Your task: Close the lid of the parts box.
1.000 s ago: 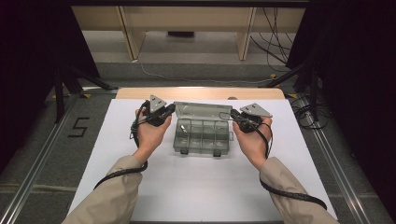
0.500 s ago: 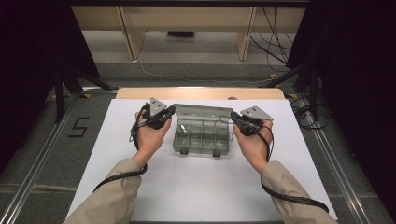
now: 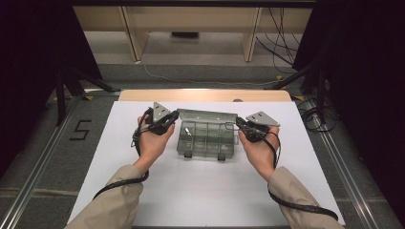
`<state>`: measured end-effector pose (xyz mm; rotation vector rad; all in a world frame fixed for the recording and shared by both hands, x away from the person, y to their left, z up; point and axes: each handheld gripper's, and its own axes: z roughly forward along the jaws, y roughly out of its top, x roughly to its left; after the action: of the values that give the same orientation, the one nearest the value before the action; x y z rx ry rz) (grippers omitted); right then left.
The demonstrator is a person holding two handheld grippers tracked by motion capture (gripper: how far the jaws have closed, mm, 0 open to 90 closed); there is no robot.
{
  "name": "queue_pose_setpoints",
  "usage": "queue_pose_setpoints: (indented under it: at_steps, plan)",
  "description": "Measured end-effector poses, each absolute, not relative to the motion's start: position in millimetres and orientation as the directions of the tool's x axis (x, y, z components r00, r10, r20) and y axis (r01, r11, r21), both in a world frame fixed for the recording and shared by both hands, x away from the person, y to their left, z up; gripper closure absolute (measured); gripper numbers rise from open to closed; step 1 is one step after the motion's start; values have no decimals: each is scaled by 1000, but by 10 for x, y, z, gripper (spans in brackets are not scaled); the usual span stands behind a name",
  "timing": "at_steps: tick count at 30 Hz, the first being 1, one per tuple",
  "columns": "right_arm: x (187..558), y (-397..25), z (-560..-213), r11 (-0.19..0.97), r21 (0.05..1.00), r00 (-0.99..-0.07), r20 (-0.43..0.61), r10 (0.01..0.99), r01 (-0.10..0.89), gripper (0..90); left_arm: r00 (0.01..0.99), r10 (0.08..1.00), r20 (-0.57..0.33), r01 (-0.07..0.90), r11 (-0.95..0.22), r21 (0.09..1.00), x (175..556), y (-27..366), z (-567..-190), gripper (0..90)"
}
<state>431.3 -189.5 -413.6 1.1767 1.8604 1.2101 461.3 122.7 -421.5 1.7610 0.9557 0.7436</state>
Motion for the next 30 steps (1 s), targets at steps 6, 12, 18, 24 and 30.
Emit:
queue_pose_setpoints:
  at_steps: [6, 12, 18, 24, 30]
  plan:
    - [4271, -1916, -4166, 199, 913, -426, -31, 904, 355, 855, 518, 852, 72, 272, -244, 931, 4578, 1238, -4227, 856]
    - [4227, -1940, -4199, 200, 910, -436, -24, 900, 363, 830, 525, 847, 77, 274, -254, 927, 4539, 1247, -4247, 853]
    - [4190, -1945, -4223, 197, 910, -451, -13, 893, 365, 779, 539, 838, 82, 277, -268, 922, 4498, 1261, -4273, 849]
    - [4144, -1993, -4262, 198, 910, -483, 4, 875, 366, 611, 578, 811, 90, 288, -306, 907, 4452, 1279, -4311, 791]
    - [4090, -2077, -4297, 211, 896, -542, 38, 840, 390, 423, 675, 737, 33, 328, -340, 882, 4383, 1276, -4319, 416]
